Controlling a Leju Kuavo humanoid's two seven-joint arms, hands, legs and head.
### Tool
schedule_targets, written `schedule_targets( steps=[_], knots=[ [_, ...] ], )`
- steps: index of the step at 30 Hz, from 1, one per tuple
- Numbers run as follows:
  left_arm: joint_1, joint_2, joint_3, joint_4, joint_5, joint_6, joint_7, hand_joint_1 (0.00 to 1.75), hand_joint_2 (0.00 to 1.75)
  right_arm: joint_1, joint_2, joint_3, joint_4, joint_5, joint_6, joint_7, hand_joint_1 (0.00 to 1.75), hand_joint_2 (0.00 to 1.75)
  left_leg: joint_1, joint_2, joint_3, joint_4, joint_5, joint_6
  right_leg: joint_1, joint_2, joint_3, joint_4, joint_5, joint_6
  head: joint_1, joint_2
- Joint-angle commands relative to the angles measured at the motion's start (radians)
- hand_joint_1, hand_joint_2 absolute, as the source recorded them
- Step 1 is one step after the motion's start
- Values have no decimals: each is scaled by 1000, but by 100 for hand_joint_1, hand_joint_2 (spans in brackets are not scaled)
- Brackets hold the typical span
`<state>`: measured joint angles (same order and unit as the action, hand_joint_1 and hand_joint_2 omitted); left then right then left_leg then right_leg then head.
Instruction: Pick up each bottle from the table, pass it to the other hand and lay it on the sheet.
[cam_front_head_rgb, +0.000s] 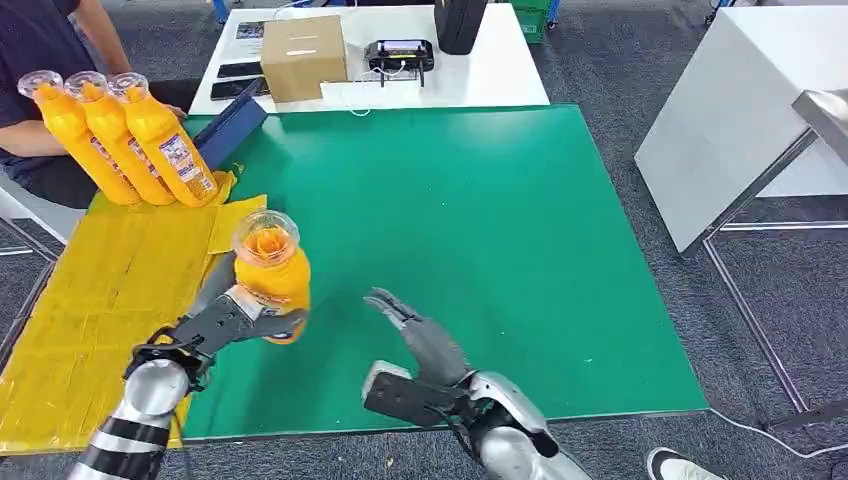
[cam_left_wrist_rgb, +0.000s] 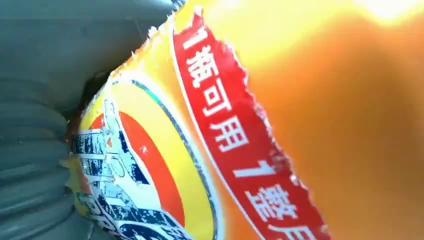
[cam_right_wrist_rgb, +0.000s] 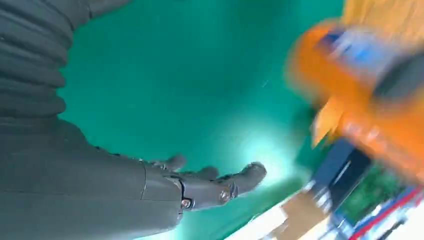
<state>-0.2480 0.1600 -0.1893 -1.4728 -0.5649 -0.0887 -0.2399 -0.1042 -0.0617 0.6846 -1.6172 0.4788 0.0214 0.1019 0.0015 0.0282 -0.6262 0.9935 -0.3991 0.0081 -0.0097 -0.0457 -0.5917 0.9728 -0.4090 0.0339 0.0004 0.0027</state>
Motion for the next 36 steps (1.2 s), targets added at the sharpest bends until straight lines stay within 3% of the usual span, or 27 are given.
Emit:
schedule_targets(
  steps=[1,4,14,18,24,29,36],
  knots=[
    [-89,314,75,449,-426,205,-47,175,175,229,-190,-406,-277,-31,13,-60,0,175,0,-3,6,-1,-1,-1,0,2,6,-1,-2,-1,3,0],
    [-49,381,61,439,-584,242,-17,175,175,246,-192,-496,-302,-59,22,-103,0,175,0,3,3,-1,-1,-1,0,5,2,0,-1,-1,1,0],
    [-39,371,67,416,-598,238,-12,175,175,236,-179,-496,-307,-62,41,-97,0,175,1,-1,3,0,-1,-1,0,4,3,-1,-2,-1,1,0],
    [-33,420,9,437,-672,191,-3,175,175,207,-176,-530,-318,-90,20,-115,0,175,1,-1,4,-1,-2,-1,0,5,4,0,-2,-1,2,0],
    [-21,484,-100,468,-658,151,-117,175,175,158,-177,-502,-269,-108,60,-116,0,175,0,1,3,-1,-1,-1,0,6,3,-1,-1,-1,2,0],
    [15,475,-144,393,-529,154,-242,175,175,148,-182,-479,-236,-110,60,-121,0,175,1,0,7,-2,-2,-1,0,6,7,-2,-2,-1,2,0],
    [51,437,-175,272,-472,153,-271,175,175,139,-165,-467,-213,-110,64,-122,0,175,0,-4,6,-2,-1,0,-1,2,7,-2,-2,-1,1,0]
  ],
)
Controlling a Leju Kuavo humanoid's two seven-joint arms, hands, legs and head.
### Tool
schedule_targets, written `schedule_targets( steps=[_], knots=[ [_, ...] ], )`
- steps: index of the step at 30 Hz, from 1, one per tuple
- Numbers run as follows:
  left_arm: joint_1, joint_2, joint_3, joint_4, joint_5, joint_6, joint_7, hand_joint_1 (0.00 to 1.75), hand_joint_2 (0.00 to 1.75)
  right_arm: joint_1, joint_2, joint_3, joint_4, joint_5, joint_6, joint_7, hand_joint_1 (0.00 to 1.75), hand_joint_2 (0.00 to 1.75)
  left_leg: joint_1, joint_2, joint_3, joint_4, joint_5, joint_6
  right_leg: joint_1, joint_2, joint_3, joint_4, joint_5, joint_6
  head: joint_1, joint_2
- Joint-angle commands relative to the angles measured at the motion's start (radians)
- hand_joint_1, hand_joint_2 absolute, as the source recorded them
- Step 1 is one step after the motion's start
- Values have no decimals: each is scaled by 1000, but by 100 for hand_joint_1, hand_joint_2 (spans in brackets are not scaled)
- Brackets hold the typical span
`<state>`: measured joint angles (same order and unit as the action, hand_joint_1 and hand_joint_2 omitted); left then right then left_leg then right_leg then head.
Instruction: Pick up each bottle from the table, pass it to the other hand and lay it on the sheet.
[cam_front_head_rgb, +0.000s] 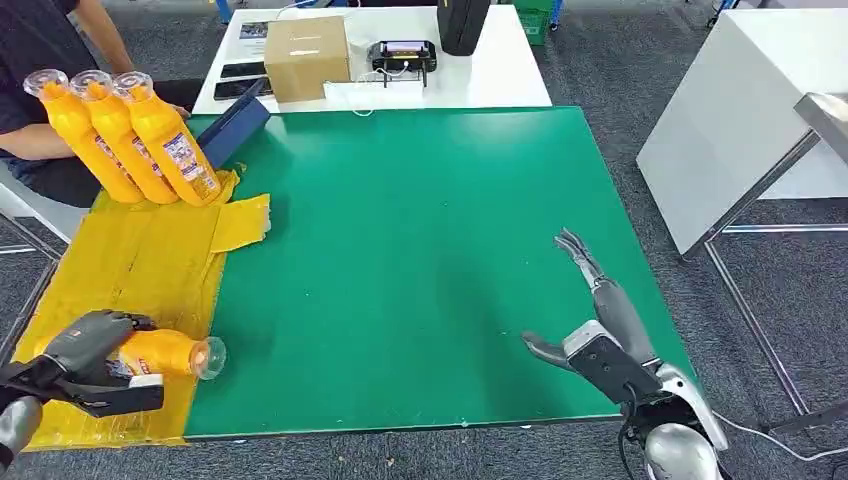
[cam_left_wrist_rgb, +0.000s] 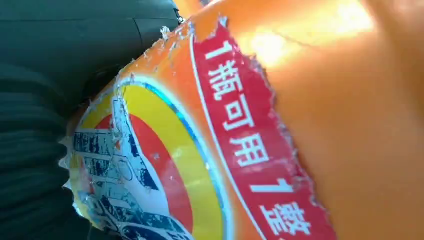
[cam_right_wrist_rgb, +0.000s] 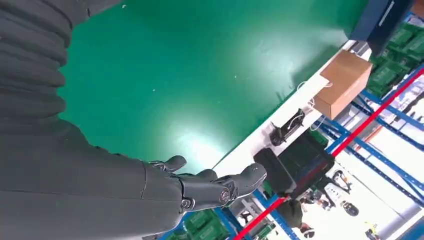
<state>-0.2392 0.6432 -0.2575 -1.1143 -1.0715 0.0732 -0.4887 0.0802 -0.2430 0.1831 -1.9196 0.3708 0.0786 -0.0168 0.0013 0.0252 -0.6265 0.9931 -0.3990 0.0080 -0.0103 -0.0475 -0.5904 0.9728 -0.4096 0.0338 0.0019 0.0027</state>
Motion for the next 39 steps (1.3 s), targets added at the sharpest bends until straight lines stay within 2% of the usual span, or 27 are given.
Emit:
schedule_targets(
  steps=[1,2,5,6,7,11,22,25,29,31,38,39],
  knots=[
    [44,-56,-119,-103,43,-14,-30,175,175,-51,22,39,99,-2,8,-3,0,175,0,-1,4,-2,0,0,-1,3,4,-2,0,0,0,0],
    [44,-69,-132,-113,46,-18,-30,175,175,-57,28,46,108,-2,10,-3,0,175,0,-2,8,-2,-1,0,0,4,8,-3,-1,-1,0,0],
    [25,-103,-163,-89,48,-36,-16,175,175,-73,36,66,127,5,16,0,0,175,-1,-2,4,-2,0,0,-1,2,4,-2,0,0,0,0],
    [19,-111,-172,-77,20,-14,10,0,175,-77,38,71,130,8,18,2,0,175,0,-3,8,-3,-1,0,-1,3,8,-3,-1,-1,0,0],
    [-8,-129,-188,-30,1,-54,61,0,0,-78,43,75,133,15,18,11,0,175,-1,-3,7,-3,0,0,-1,2,7,-3,-1,0,0,0],
    [-59,-163,-222,79,-15,-24,87,0,0,-77,46,91,134,24,19,21,0,175,-1,-3,8,-3,0,0,-1,1,8,-3,0,0,0,0],
    [-86,-139,-245,133,-28,-42,130,0,0,-61,41,92,137,24,25,26,0,175,0,-1,11,-3,0,0,-1,4,11,-2,0,-1,0,0],
    [-80,-180,-215,151,-69,47,195,0,0,-51,50,98,134,33,23,38,0,175,0,-2,13,-3,-1,-1,-1,4,13,-3,-1,-1,0,0],
    [-85,-286,-123,160,-180,183,335,0,0,-13,60,110,108,61,9,55,0,175,0,-3,15,-4,0,-1,-1,3,16,-4,-1,-1,-1,0],
    [-95,-298,-114,159,-189,175,337,0,0,-3,58,114,101,65,7,58,0,175,0,-4,12,-2,0,0,-1,-1,12,-2,-1,0,-1,0],
    [-94,-294,-111,161,-189,175,337,0,0,-5,57,113,100,65,7,58,0,175,0,-5,12,-2,0,0,-1,-1,12,-2,-1,0,0,0],
    [-130,-376,5,188,-305,289,452,0,0,27,69,120,82,83,1,68,0,175,0,-4,12,-1,-1,0,-1,1,13,-2,-1,-1,0,0]
  ],
)
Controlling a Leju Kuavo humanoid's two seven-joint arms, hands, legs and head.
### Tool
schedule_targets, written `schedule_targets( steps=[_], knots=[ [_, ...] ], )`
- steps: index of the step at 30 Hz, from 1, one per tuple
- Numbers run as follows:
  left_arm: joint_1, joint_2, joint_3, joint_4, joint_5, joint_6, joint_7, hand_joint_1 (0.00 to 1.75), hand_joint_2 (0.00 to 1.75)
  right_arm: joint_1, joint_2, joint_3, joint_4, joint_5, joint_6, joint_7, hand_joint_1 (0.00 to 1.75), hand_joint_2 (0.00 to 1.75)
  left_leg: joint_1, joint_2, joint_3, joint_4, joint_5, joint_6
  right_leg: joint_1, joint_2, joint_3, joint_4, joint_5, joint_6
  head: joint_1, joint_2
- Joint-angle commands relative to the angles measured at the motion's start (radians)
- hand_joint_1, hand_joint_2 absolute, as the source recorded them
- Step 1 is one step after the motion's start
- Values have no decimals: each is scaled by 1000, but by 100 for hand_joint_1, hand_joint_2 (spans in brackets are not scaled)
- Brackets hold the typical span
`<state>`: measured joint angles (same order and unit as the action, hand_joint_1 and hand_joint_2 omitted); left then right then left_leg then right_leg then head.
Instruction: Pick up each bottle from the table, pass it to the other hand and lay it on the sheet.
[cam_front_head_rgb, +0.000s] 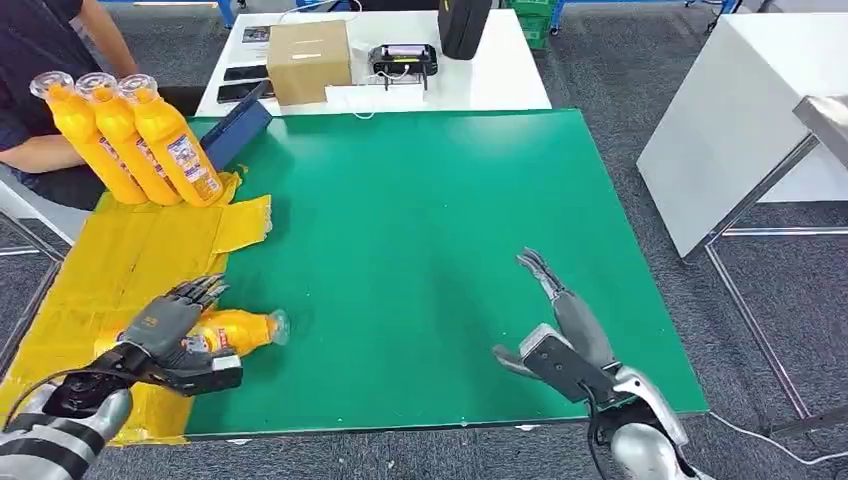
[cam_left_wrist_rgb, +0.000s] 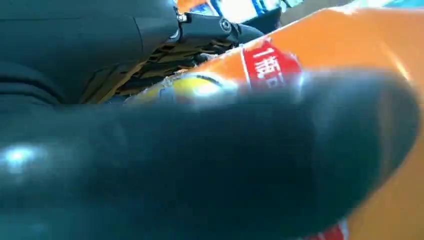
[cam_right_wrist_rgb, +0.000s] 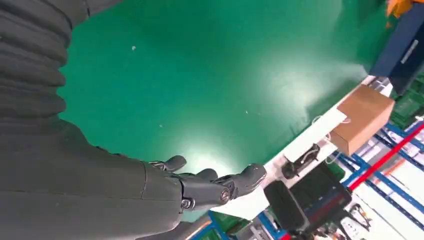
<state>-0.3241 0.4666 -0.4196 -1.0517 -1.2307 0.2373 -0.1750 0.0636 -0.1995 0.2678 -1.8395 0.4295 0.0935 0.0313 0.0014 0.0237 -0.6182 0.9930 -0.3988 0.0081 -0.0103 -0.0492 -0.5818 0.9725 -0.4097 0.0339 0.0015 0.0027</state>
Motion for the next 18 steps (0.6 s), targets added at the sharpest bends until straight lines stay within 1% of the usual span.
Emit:
schedule_targets(
  steps=[1,3,4,5,6,7,10,12,13,16,17,18],
  knots=[
    [-53,-210,178,130,-149,127,146,0,0,47,26,37,0,26,-14,21,0,175,0,-2,4,-1,-2,-1,0,5,5,-2,-2,-1,0,0],
    [-97,-254,223,160,-163,166,178,0,0,65,27,52,-4,37,-19,26,0,175,1,-8,1,0,0,0,0,-2,3,-1,-2,-1,0,0],
    [-123,-285,257,182,-149,186,183,0,0,75,27,64,-4,46,-29,29,0,175,1,-8,1,0,0,0,0,-2,3,-1,-2,-1,0,0],
    [-129,-288,257,182,-149,184,183,0,0,78,29,65,-4,47,-31,29,0,175,1,-7,-1,0,0,0,0,-3,1,-1,-1,-1,0,0],
    [-129,-288,257,182,-149,184,183,0,0,78,29,65,-4,47,-31,29,0,175,1,-9,-1,1,0,0,0,-4,1,-1,-2,-1,1,0],
    [-129,-288,257,182,-149,184,183,0,0,78,29,65,-4,47,-31,29,0,175,1,-5,-2,0,0,0,0,-1,-1,-1,-1,-1,0,0],
    [-122,-288,267,182,-141,203,178,0,0,75,25,69,-1,49,-33,29,0,175,1,-3,1,0,-2,0,0,3,2,-1,-2,-1,0,0],
    [-146,-313,304,203,-102,207,166,0,0,83,22,79,3,50,-33,30,0,175,0,-2,1,0,-2,0,0,3,1,-1,-2,-1,0,0],
    [-169,-321,311,234,-109,209,180,0,0,85,21,88,7,54,-37,31,0,175,0,-2,-1,0,-1,0,0,1,-1,-1,-1,0,0,0],
    [-204,-337,333,292,-108,274,170,0,0,90,8,116,17,54,-57,35,0,175,1,-5,-2,1,-1,0,1,-1,-1,-1,-2,-1,0,0],
    [-209,-336,332,303,-121,297,178,0,0,91,3,123,17,51,-62,36,0,175,0,-3,-3,0,0,0,0,0,-3,-1,0,0,0,0],
    [-202,-350,362,295,-70,344,148,0,0,98,-2,128,17,48,-70,38,0,175,1,-3,-2,0,-1,0,0,1,-2,-1,-1,0,0,0]
  ],
)
